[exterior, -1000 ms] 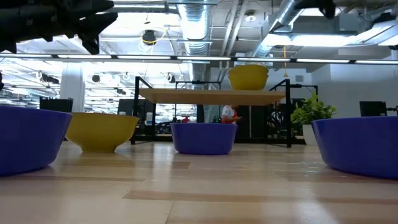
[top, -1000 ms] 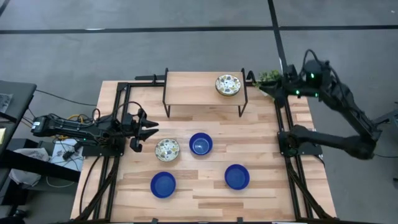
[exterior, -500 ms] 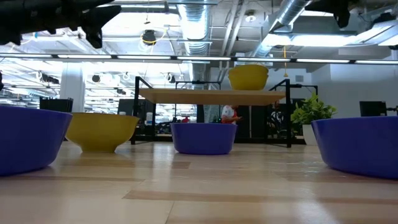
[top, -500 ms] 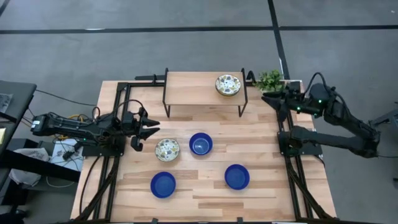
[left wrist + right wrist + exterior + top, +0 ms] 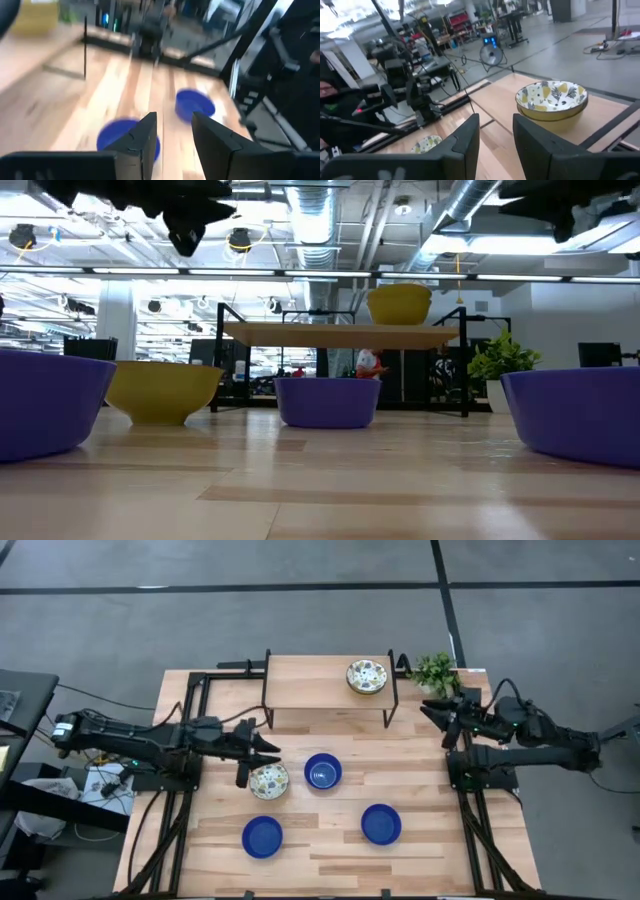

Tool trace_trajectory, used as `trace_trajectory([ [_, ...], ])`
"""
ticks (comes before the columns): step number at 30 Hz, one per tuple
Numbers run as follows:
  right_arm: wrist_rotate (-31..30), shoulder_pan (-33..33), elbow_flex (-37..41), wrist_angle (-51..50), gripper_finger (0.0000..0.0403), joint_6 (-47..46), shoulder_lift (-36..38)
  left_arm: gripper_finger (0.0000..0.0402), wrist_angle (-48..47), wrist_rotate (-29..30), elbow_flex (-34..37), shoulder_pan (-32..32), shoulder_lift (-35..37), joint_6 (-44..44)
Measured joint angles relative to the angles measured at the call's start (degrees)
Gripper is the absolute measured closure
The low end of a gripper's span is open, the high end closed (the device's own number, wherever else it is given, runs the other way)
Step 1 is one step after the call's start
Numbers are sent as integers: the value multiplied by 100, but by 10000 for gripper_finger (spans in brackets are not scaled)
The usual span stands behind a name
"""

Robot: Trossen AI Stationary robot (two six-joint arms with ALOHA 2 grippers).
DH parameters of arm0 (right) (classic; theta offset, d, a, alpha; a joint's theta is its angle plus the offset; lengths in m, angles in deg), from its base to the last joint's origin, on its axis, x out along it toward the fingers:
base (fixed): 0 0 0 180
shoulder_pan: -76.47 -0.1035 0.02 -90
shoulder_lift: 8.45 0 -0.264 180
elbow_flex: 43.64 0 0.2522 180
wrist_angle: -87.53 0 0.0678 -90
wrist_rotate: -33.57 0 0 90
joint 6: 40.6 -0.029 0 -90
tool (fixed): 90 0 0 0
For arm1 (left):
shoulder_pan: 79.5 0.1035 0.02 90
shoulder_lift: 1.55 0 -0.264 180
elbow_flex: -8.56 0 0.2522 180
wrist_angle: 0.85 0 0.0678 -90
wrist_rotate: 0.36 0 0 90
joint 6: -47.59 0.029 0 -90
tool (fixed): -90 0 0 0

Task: Pick & Place Mini bowls
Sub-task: Stack the yellow patterned bowl on top of the stacked yellow patterned bowl on the shelf

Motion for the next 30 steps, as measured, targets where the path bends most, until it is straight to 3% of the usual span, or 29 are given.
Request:
trace_trajectory([
  [8, 141, -355, 515, 157, 296, -21, 964, 279, -1981, -334, -701, 0, -172, -694],
  [17, 216, -360, 1565, 1052, 296, -44, 1044, 279, -3332, -1059, -732, 0, -348, -1689],
  [30, 640, -358, 1793, 1734, 296, 101, 1047, 279, -3846, -1231, -723, 2, -1392, -1410],
])
